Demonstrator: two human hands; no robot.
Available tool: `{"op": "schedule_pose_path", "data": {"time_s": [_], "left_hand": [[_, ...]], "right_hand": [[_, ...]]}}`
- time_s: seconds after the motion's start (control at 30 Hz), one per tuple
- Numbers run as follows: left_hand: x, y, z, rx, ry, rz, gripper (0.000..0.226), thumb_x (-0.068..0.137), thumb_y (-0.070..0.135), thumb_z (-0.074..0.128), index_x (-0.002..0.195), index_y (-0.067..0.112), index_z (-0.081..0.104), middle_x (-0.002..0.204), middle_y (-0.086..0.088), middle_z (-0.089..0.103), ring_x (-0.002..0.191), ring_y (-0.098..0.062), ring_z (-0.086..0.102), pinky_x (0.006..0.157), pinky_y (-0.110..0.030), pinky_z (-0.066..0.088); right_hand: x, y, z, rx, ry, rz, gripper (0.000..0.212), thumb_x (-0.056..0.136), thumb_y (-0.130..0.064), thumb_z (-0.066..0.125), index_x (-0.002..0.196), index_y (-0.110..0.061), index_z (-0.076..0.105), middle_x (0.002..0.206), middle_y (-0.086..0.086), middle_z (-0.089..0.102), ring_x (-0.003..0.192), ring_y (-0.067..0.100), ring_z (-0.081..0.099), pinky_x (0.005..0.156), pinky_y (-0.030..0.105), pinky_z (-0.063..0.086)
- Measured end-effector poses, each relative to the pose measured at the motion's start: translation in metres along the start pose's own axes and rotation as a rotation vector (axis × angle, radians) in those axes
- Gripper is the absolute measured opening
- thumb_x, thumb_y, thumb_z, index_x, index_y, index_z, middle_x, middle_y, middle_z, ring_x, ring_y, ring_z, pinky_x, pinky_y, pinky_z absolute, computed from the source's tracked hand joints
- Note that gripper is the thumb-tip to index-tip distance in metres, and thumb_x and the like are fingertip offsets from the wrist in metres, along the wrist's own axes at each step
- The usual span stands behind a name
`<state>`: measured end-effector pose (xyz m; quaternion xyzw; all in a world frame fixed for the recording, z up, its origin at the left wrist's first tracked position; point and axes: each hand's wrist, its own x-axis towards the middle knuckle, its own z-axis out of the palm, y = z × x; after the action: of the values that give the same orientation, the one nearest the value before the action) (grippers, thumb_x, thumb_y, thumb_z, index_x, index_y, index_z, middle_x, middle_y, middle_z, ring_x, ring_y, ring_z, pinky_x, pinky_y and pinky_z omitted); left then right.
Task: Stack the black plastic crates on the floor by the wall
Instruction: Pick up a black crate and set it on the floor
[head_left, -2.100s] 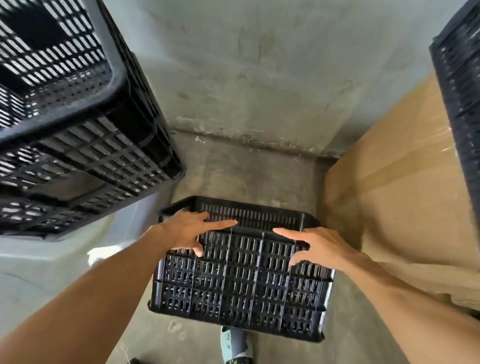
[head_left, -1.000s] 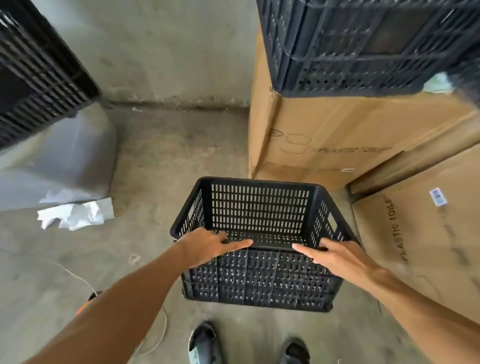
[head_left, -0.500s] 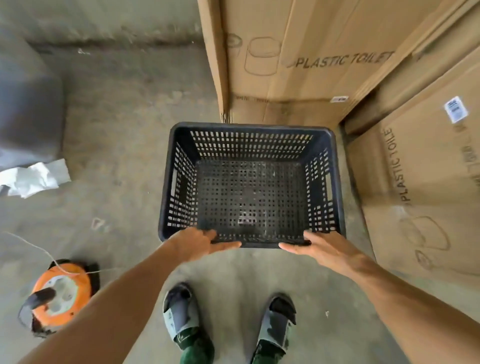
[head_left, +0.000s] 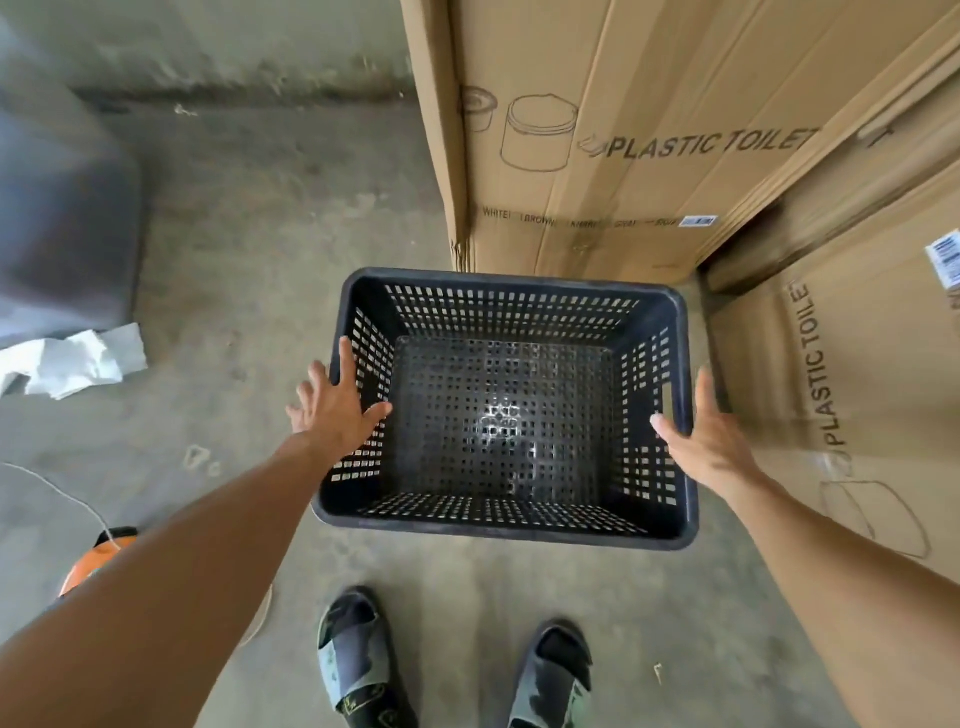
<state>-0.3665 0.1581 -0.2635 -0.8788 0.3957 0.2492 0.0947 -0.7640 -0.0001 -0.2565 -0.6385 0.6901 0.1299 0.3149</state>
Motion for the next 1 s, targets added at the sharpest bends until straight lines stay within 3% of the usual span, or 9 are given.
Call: {"op": "schedule_pose_path", "data": {"time_s": [0.07,0.13,0.2,0.27,0.37,0.53,0.67,0.8,1.0], "left_hand": [[0.006,-0.006,0.004,-0.114,-0.120,-0.024,0.109,0.090,0.049,0.067,0.155,0.034,-0.019,0.138,-0.028,0.037,0.119,-0.050,0.050,0.098,-0.058,0.045],[0.010,-0.014,0.009,-0.081,-0.110,0.011,0.109,0.093,0.033,0.067,0.153,0.037,-0.023,0.117,-0.025,0.053,0.094,-0.042,0.062,0.086,-0.054,0.053],[0.014,-0.022,0.014,-0.045,-0.048,0.041,0.110,0.096,0.016,0.062,0.149,0.035,-0.033,0.092,-0.018,0.060,0.067,-0.030,0.060,0.071,-0.050,0.057],[0.012,-0.023,0.017,-0.013,-0.055,0.054,0.109,0.096,0.011,0.056,0.146,0.031,-0.038,0.081,-0.016,0.062,0.055,-0.024,0.055,0.063,-0.045,0.055],[0.006,-0.020,0.019,0.002,-0.076,0.029,0.103,0.096,0.008,0.052,0.148,0.027,-0.035,0.069,-0.011,0.054,0.050,-0.020,0.048,0.059,-0.041,0.047],[0.010,-0.019,0.022,-0.034,-0.065,0.028,0.098,0.102,0.023,0.052,0.148,0.027,-0.035,0.069,-0.008,0.052,0.052,-0.019,0.052,0.061,-0.040,0.050],[0.008,-0.021,0.020,-0.036,-0.021,0.026,0.096,0.102,0.023,0.050,0.150,0.028,-0.033,0.063,-0.004,0.049,0.050,-0.018,0.052,0.059,-0.039,0.050],[0.008,-0.022,0.020,-0.058,-0.030,0.018,0.091,0.103,0.019,0.044,0.148,0.031,-0.034,0.076,-0.013,0.062,0.053,-0.020,0.056,0.060,-0.040,0.053],[0.012,-0.024,0.013,-0.085,-0.154,0.066,0.107,0.100,0.026,0.058,0.144,0.032,-0.040,0.094,-0.019,0.069,0.058,-0.020,0.062,0.065,-0.040,0.055]], "right_hand": [[0.002,-0.003,0.010,0.056,-0.029,0.011,0.084,0.100,-0.043,0.049,0.153,-0.043,-0.017,0.144,0.015,0.050,0.114,0.041,0.059,0.098,0.052,0.048],[0.004,-0.001,0.017,0.021,0.028,-0.017,0.082,0.103,-0.025,0.047,0.155,-0.038,-0.015,0.108,0.016,0.061,0.081,0.034,0.062,0.075,0.044,0.053],[0.007,-0.001,0.015,-0.055,0.072,-0.060,0.083,0.103,-0.020,0.046,0.156,-0.036,-0.016,0.078,0.010,0.055,0.062,0.025,0.053,0.065,0.038,0.048],[0.011,-0.001,0.007,-0.129,0.082,-0.100,0.084,0.103,-0.020,0.046,0.156,-0.034,-0.017,0.067,0.004,0.043,0.056,0.020,0.046,0.064,0.036,0.045],[0.018,-0.003,0.002,-0.199,0.095,-0.145,0.077,0.105,-0.026,0.039,0.156,-0.032,-0.019,0.068,0.009,0.048,0.053,0.022,0.045,0.063,0.037,0.045],[0.019,0.005,0.011,-0.231,0.138,-0.155,0.074,0.106,-0.039,0.027,0.143,-0.040,-0.037,0.061,0.009,0.054,0.051,0.025,0.054,0.053,0.034,0.044],[0.023,0.006,0.017,-0.216,0.137,-0.155,0.076,0.106,-0.038,0.025,0.131,-0.047,-0.046,0.064,0.012,0.060,0.053,0.027,0.058,0.057,0.038,0.050],[0.023,0.003,0.015,-0.178,0.108,-0.132,0.072,0.107,-0.037,0.026,0.145,-0.042,-0.035,0.064,0.014,0.060,0.052,0.026,0.057,0.050,0.031,0.039],[0.019,-0.005,0.004,-0.209,0.007,-0.047,0.084,0.106,-0.033,0.034,0.137,-0.048,-0.042,0.081,0.019,0.062,0.056,0.024,0.059,0.046,0.031,0.039]]}}
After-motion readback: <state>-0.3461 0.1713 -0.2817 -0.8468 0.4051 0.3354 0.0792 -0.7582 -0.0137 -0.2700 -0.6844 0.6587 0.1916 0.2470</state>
